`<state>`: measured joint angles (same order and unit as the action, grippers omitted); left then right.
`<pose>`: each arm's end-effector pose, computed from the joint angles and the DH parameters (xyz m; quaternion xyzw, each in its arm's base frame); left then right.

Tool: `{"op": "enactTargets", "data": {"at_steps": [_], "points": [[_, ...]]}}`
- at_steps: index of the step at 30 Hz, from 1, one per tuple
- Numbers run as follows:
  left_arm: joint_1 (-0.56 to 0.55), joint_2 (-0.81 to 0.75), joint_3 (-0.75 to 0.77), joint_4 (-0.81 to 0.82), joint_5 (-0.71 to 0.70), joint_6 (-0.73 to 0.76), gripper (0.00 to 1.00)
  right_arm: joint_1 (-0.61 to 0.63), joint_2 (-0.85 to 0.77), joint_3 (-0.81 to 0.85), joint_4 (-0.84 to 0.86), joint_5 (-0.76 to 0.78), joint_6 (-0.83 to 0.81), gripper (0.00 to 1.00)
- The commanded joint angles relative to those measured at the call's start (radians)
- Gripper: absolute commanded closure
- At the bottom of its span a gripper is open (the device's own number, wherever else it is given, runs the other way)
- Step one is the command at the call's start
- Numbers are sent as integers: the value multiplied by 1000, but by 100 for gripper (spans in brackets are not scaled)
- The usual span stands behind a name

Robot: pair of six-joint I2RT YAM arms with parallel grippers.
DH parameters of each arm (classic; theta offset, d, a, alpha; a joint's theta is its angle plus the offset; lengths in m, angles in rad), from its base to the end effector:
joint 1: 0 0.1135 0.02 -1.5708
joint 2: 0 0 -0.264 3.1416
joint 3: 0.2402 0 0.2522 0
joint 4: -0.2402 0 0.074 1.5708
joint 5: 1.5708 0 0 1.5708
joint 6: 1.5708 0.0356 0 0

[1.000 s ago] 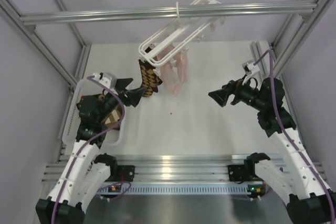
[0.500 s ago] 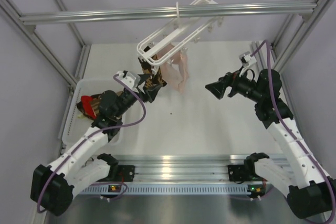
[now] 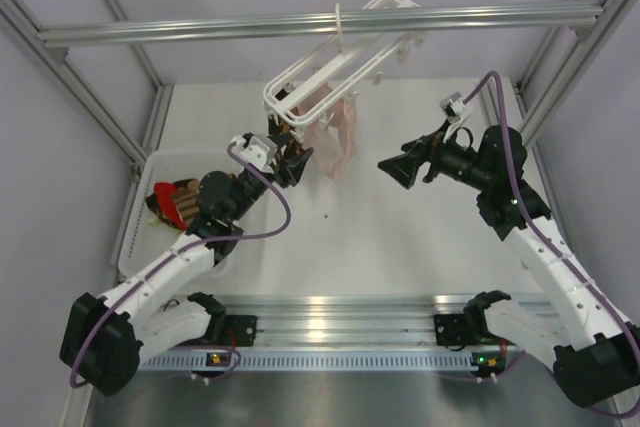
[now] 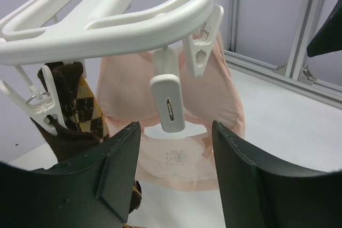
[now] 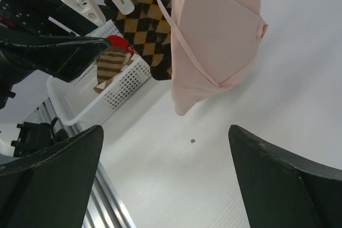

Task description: Clip the socks to the hanger

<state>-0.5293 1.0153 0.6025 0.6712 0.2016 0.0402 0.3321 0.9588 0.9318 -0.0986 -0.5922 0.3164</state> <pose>0.1988 -0.1246 0.3223 0.2470 0.5602 -0.2504 0.7500 0.1992 0.0897 0.3700 -0.1986 0.7159 0.4090 0.5299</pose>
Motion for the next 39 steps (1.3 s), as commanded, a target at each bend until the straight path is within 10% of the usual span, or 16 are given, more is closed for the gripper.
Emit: {"op": "enactTargets", "data": {"at_steps": [1, 20, 39], "points": [[-18, 5, 26, 151, 24, 55, 40, 21, 18, 50, 51, -8, -3, 0], [-28, -43, 103, -30, 28, 116, 100, 139, 64, 91, 181, 52, 76, 0], [-72, -176, 269, -576, 5, 181, 100, 421, 311, 254, 401, 95, 297, 28]]}}
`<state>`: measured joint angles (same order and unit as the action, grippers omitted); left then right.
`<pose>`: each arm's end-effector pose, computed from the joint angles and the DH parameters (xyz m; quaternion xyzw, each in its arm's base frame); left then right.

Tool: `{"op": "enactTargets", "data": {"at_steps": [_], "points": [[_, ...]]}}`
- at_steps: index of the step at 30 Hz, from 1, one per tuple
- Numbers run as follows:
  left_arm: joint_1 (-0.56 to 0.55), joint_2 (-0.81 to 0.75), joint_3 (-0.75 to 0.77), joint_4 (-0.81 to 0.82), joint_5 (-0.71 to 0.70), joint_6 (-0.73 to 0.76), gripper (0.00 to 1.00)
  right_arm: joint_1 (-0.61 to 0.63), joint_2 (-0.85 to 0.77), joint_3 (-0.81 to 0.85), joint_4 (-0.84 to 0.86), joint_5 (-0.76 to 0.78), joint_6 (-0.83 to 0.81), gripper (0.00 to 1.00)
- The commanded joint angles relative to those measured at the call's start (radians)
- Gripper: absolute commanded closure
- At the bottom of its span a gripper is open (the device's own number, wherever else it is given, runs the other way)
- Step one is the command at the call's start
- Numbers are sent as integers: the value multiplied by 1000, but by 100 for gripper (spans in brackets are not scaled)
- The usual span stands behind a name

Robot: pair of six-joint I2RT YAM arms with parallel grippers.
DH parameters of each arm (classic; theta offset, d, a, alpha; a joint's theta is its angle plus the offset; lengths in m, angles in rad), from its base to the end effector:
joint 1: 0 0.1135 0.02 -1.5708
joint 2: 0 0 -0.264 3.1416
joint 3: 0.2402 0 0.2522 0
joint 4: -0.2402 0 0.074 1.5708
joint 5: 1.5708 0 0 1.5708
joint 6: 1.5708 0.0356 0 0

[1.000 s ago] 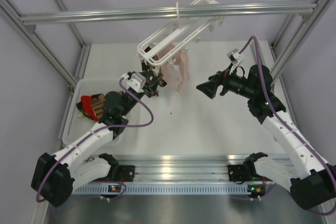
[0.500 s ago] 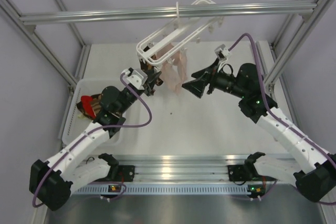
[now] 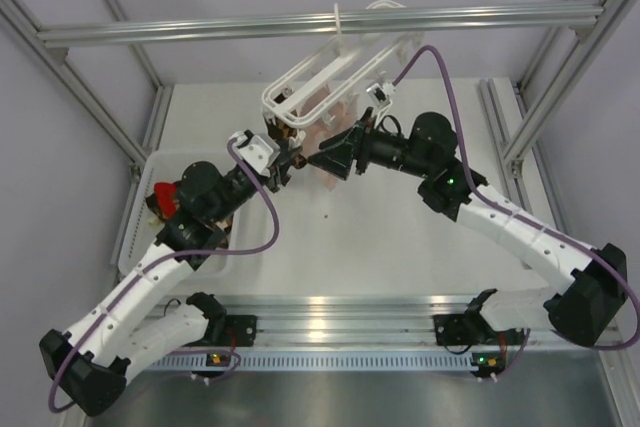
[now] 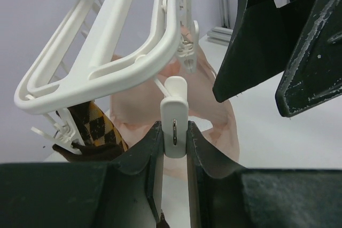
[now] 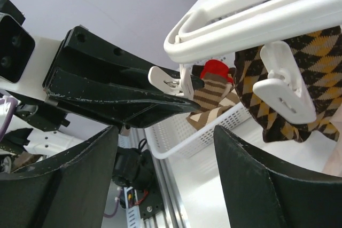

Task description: Clip the socks to the hanger

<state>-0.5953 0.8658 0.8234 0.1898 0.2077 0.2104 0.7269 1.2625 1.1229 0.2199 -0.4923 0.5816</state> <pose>0.1647 -0.1204 0.3801 0.3269 0.5668 -0.2105 0.7263 0.2099 0.2092 0.3988 -0.2263 0.6430 0.5649 0.4650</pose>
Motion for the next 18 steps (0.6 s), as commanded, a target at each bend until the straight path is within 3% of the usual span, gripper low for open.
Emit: {"op": "enactTargets", "data": {"at_steps": [1, 18], "points": [[-6, -33, 52, -108, -1, 12, 100, 31, 12, 69, 82, -3, 37, 29], [-6, 30, 200, -351, 36, 50, 100, 81, 106, 163, 56, 124, 73, 32]]}}
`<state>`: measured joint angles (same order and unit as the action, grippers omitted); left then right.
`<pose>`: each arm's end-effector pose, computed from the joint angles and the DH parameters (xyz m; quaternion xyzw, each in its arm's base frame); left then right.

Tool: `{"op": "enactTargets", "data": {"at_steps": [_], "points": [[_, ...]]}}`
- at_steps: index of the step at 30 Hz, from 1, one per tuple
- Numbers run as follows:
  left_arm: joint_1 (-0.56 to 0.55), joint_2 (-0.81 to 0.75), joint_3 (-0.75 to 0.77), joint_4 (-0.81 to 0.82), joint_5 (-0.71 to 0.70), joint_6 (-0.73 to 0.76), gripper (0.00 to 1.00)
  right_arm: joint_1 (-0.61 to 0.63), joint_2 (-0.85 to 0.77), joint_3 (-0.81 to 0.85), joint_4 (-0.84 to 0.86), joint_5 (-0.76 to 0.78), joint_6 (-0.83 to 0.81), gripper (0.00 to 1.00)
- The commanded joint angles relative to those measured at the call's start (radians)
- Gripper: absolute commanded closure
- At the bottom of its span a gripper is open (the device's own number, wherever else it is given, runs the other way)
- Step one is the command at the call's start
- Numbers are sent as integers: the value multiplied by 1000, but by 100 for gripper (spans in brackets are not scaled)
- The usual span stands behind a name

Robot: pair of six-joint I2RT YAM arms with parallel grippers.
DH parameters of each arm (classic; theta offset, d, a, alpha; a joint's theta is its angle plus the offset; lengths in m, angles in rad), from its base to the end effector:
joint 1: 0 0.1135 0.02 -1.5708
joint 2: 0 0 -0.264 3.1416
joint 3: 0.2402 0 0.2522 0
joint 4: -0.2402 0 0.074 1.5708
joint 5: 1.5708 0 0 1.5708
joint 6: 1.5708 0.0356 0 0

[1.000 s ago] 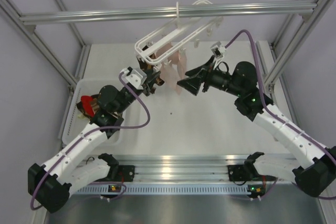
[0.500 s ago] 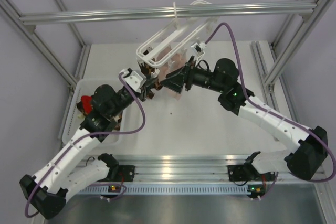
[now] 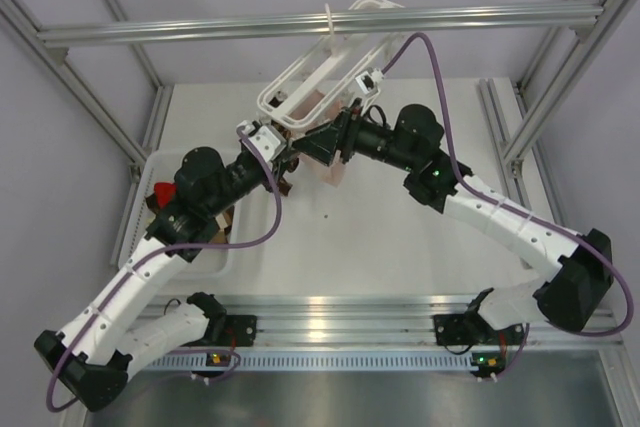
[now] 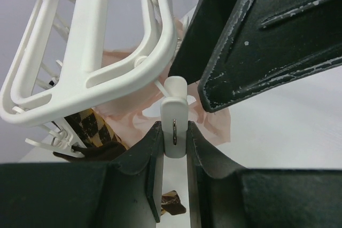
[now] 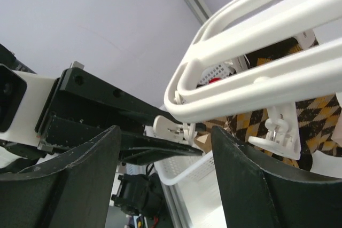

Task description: Clip the socks to the hanger

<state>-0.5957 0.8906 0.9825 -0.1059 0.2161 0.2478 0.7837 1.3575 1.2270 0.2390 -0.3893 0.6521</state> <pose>0.1622 -0.1192 0.3994 0.3589 0.6149 -0.1964 0.6742 0.2179 0.2362 0.4107 -0.1867 0.6442 0.5777 0.4651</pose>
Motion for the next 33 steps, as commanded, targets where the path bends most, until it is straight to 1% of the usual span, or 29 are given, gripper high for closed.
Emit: {"op": "enactTargets", "data": {"at_steps": [1, 6, 12, 18, 20, 23, 24, 26, 27, 28, 29, 30, 31, 32, 33], "points": [[-6, 8, 44, -58, 31, 13, 100, 29, 15, 66, 37, 21, 0, 32], [-7, 27, 54, -60, 32, 13, 100, 45, 35, 69, 37, 24, 0, 33], [-7, 33, 62, -67, 31, 18, 100, 54, 43, 65, 22, 47, -5, 41], [-7, 27, 61, -81, 31, 25, 100, 52, 34, 60, -15, 84, -16, 45], [-7, 25, 59, -89, 29, 28, 100, 51, 32, 62, -26, 95, -16, 49], [-7, 22, 61, -100, 29, 31, 100, 45, 38, 71, -35, 105, -17, 60], [-7, 22, 65, -104, 31, 33, 100, 42, 40, 77, -38, 107, -20, 67], [-7, 24, 68, -120, 37, 38, 100, 37, 45, 80, -37, 109, -22, 72], [-7, 24, 71, -123, 40, 36, 100, 35, 49, 83, -37, 109, -22, 79], [-7, 24, 71, -127, 43, 36, 100, 37, 48, 83, -32, 106, -26, 83], [-7, 24, 73, -133, 45, 36, 94, 35, 51, 83, -26, 104, -28, 86], [-7, 21, 71, -138, 48, 36, 87, 35, 51, 83, -23, 102, -29, 92], [-7, 18, 71, -140, 54, 41, 81, 37, 51, 83, -21, 96, -29, 95], [-7, 13, 67, -140, 57, 38, 65, 34, 51, 81, -17, 92, -28, 97], [-6, 4, 61, -138, 57, 38, 58, 34, 51, 78, -14, 90, -28, 100]]}}
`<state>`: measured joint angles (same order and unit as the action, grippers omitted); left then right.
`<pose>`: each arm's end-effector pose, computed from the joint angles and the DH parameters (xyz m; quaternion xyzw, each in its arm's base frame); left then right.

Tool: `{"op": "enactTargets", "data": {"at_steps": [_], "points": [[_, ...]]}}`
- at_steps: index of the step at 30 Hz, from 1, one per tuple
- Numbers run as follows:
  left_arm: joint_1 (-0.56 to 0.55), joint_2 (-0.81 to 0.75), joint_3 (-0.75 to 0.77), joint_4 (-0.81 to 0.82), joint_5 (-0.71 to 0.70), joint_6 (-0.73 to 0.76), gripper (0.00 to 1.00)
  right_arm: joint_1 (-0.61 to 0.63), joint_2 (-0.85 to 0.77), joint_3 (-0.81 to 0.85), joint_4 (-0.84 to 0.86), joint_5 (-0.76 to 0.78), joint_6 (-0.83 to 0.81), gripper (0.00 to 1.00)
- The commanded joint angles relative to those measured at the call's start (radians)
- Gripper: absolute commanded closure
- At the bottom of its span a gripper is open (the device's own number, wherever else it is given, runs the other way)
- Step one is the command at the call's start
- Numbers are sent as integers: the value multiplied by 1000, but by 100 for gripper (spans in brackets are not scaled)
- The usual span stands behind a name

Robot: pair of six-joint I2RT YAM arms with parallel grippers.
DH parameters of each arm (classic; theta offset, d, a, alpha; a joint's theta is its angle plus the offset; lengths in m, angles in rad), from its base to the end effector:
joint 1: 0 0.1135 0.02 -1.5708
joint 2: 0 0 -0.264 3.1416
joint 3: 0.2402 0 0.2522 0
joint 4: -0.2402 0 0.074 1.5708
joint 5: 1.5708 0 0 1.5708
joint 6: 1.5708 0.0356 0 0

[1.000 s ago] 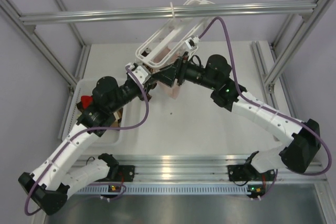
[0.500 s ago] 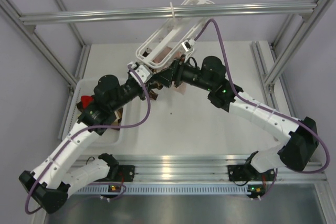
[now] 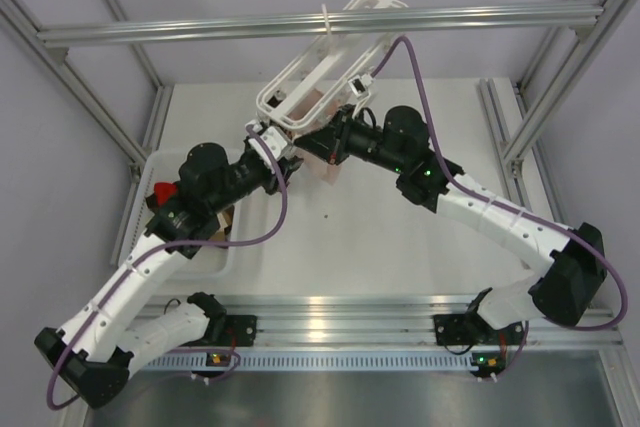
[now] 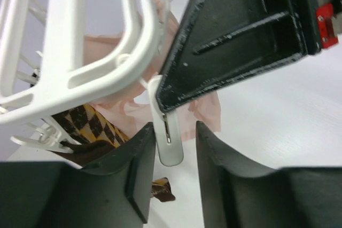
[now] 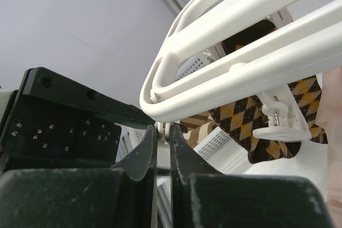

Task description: Clip the socks to the hanger

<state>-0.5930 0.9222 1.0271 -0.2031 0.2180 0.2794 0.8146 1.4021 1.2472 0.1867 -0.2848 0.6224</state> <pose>0.1666 -0.1216 0.3985 0.3774 0.6367 -0.1839 0.6468 0.2226 0.2506 0.3987 -0.1675 0.6758 0.5423 0.4702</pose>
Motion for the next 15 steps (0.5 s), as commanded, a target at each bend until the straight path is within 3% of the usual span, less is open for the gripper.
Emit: {"op": "enactTargets", "data": {"at_steps": [1, 4, 15], "points": [[-10, -31, 13, -41, 55, 0, 54, 1, 5, 57, 42, -20, 0, 100], [-10, -46, 10, -32, 24, -32, 43, -3, 1, 41, 71, -46, 14, 100], [-7, -59, 62, -22, -86, -111, 41, -26, 2, 21, 145, -125, 71, 100]]}}
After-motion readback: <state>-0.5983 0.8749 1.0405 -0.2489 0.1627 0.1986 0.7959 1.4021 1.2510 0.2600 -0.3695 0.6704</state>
